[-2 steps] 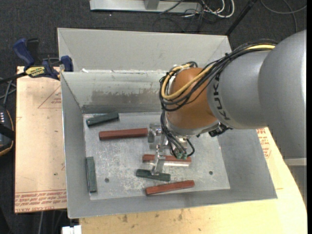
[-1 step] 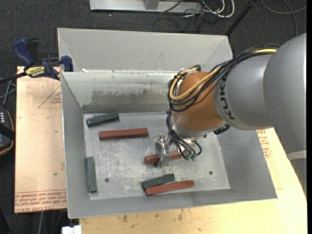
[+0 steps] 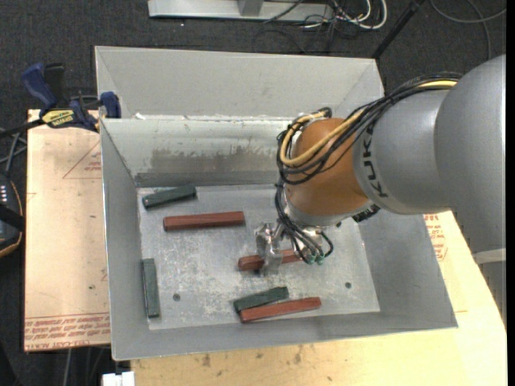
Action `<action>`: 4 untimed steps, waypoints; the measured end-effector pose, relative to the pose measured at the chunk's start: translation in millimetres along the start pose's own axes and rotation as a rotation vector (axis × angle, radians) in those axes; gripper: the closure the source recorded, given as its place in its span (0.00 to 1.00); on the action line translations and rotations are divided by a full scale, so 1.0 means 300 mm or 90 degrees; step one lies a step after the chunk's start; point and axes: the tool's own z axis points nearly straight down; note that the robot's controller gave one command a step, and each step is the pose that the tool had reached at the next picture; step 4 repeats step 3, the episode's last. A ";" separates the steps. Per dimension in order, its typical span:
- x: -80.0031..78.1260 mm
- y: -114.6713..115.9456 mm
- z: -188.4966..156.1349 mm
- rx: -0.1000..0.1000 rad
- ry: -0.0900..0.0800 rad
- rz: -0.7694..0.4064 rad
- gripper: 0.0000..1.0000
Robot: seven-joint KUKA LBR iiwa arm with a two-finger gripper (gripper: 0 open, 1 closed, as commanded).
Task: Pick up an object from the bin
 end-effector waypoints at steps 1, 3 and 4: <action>0.017 -0.080 -0.394 0.000 -0.001 0.000 1.00; -0.010 -0.106 -0.482 -0.001 0.002 -0.051 1.00; -0.010 -0.106 -0.482 -0.001 0.002 -0.051 1.00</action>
Offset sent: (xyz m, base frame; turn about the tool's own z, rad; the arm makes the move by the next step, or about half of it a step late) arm 0.0000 0.0000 0.0000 0.0000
